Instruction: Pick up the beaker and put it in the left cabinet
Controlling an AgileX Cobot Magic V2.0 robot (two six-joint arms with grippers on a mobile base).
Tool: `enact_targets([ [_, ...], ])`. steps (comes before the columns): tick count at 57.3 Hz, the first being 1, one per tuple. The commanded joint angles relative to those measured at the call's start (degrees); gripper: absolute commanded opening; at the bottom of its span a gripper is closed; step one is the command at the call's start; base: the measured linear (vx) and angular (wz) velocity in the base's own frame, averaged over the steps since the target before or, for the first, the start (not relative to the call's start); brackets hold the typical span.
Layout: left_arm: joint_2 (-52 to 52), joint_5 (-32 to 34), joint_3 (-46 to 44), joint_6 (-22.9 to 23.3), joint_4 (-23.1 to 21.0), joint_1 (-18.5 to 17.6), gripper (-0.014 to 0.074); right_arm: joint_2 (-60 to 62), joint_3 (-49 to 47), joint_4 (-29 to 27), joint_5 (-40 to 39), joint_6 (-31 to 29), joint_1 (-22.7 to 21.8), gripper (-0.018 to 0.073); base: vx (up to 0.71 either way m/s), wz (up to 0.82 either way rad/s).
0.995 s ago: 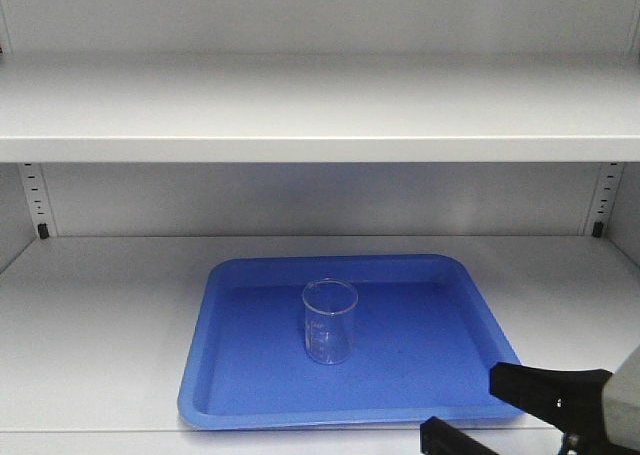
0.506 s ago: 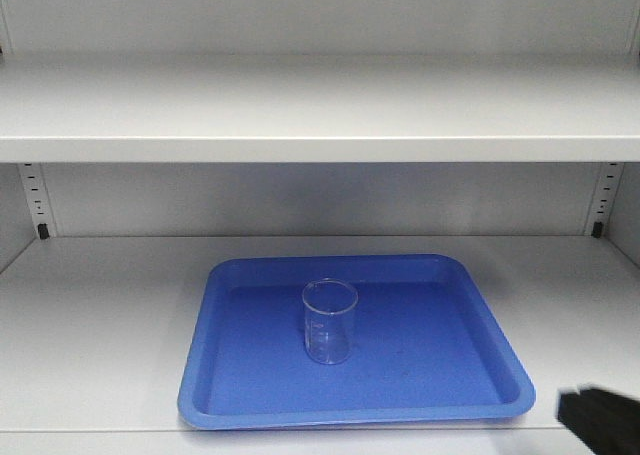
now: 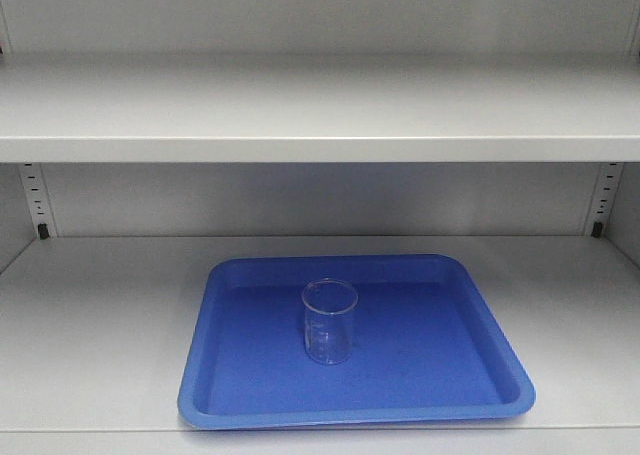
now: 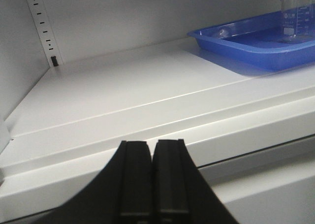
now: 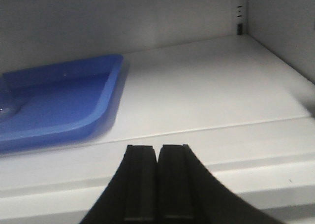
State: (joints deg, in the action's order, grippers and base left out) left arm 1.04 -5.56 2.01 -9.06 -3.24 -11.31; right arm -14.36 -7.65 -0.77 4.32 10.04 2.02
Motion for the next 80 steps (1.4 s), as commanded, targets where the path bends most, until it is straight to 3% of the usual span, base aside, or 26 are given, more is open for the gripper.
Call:
enact_targets([
  [1,0.6,5.2,-1.5,0.1,-0.3,-0.3,-0.0006,3.5,2.8,0.4,-6.8,-0.7,-1.0,-0.0008,0.00,0.00],
  [10,0.6,5.2,-1.5,0.1,-0.3,-0.3,-0.0006,10.1,10.0,2.6,-10.3,-0.7,-0.8,-0.0008,0.00,0.00],
  [17,0.6,5.2,-1.5,0.1,-0.3,-0.3,-0.0006,16.4,9.7,3.7,-5.0,-2.4,-0.8,-0.0008,0.00,0.00],
  [31,0.6,5.6,-1.5,0.1,-0.3,-0.3,-0.0006,15.7,9.7,4.3,-6.0,-8.2,2.0,-0.0006,0.00,0.00],
  [80,0.6,5.6,-1.5,0.1,-0.3,-0.3,-0.0006,15.7,9.7,4.1,-5.0,-8.3,2.5,-0.0006,0.00,0.00],
])
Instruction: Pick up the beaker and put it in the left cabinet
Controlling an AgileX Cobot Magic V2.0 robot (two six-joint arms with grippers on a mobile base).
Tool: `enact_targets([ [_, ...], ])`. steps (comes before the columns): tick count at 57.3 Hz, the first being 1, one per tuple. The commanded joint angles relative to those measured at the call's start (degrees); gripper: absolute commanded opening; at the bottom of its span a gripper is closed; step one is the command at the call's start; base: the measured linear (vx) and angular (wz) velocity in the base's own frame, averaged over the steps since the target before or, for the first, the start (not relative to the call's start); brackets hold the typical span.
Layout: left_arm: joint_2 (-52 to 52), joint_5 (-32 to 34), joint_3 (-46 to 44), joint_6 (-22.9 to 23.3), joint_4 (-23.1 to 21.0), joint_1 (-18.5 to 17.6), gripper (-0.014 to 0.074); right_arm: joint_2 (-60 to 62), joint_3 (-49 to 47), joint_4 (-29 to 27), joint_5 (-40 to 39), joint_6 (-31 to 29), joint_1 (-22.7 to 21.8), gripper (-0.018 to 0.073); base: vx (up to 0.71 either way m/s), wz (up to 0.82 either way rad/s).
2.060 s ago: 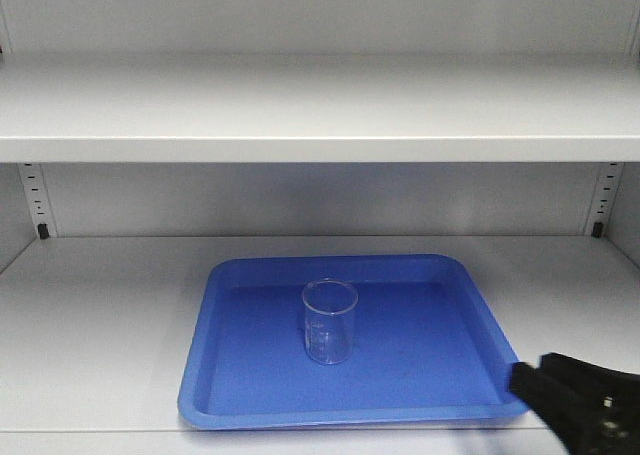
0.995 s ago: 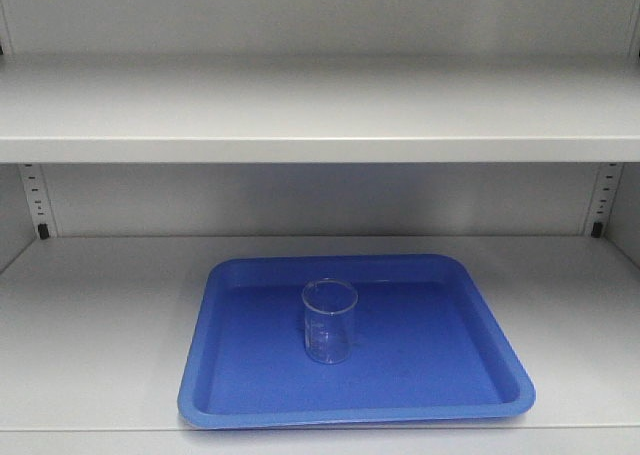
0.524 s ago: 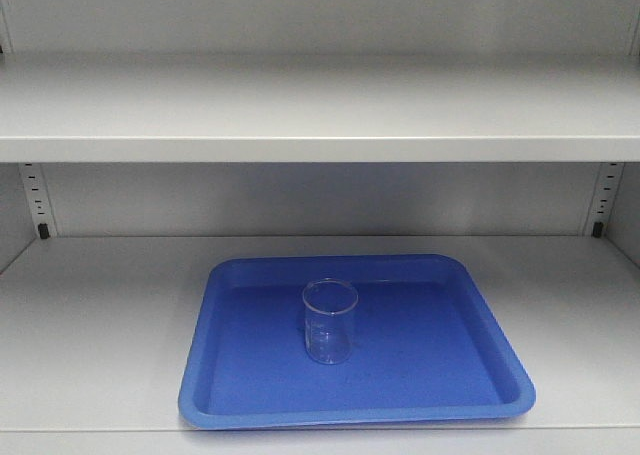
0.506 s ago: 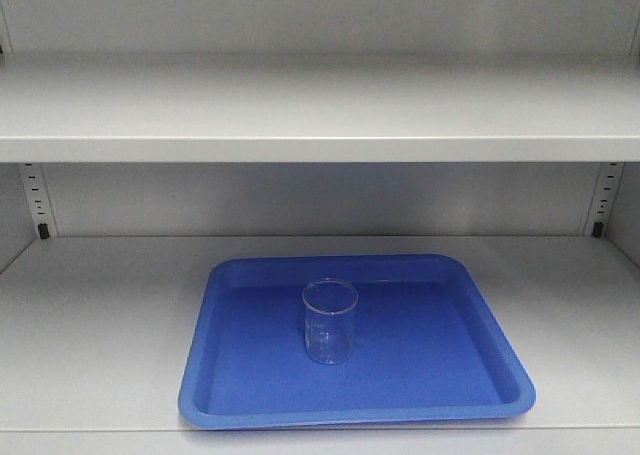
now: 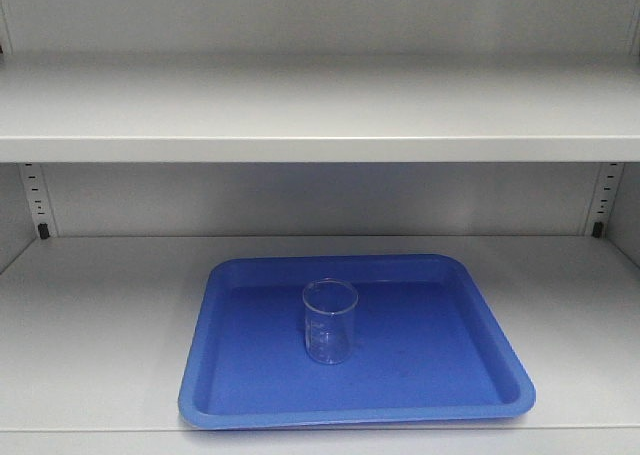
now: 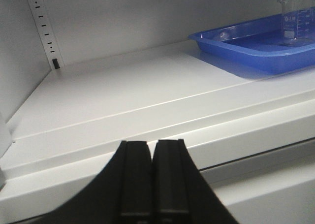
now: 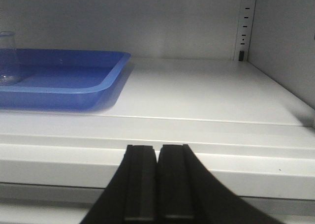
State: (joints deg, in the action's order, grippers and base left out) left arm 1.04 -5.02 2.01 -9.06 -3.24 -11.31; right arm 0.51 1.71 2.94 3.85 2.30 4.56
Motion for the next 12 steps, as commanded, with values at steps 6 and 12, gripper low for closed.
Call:
enact_targets([
  [6,0.6,5.0,-1.5,0.1,-0.3,-0.3,-0.0006,0.9,0.3,0.4,-4.5,-0.5,0.0,-0.0006,0.00,0.00],
  [12,0.6,5.0,-1.5,0.1,-0.3,-0.3,-0.0006,0.9,0.3,0.4,-4.5,-0.5,0.0,-0.0006,0.00,0.00],
])
